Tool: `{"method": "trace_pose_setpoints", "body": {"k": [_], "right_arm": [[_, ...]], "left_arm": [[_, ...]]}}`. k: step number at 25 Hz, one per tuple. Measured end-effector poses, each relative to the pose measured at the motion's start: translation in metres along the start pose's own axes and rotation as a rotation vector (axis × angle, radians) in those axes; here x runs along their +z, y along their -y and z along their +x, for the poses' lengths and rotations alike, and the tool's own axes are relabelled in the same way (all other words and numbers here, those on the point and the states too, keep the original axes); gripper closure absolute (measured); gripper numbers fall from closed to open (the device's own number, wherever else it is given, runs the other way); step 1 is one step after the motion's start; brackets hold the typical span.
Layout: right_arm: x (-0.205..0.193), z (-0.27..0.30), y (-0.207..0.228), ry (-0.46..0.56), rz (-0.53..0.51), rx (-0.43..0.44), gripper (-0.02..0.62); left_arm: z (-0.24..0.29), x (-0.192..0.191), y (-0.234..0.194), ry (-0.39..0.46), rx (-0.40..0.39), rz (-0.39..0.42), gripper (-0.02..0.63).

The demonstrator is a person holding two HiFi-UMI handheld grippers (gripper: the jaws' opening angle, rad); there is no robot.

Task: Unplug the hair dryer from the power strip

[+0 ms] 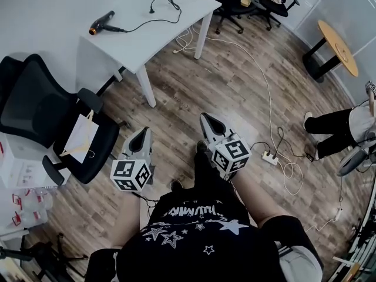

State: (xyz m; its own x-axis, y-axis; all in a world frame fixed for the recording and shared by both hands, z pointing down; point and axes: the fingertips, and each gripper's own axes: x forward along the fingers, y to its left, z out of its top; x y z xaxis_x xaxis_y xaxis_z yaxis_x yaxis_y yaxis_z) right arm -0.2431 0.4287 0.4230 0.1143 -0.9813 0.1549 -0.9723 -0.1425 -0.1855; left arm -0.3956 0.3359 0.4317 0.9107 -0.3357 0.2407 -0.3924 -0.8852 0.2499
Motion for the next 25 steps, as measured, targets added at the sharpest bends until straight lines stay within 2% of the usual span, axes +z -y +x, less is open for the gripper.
{"method": "trace_pose_setpoints", "body": {"k": [9, 17, 25], "right_arm": [[0.012, 0.076, 0.057, -0.021, 0.003, 0.122, 0.586], [0.050, 0.157, 0.135, -0.014, 0.031, 0.194, 0.586], [0.059, 0.192, 0.217, -0.030, 0.038, 0.248, 0.586]], "left_arm": [[0.073, 0.022, -0.021, -0.010, 0.093, 0.026, 0.598], [0.165, 0.045, -0.036, -0.011, 0.182, -0.027, 0.598], [0.249, 0.064, -0.038, 0.015, 0.254, -0.063, 0.598]]}}
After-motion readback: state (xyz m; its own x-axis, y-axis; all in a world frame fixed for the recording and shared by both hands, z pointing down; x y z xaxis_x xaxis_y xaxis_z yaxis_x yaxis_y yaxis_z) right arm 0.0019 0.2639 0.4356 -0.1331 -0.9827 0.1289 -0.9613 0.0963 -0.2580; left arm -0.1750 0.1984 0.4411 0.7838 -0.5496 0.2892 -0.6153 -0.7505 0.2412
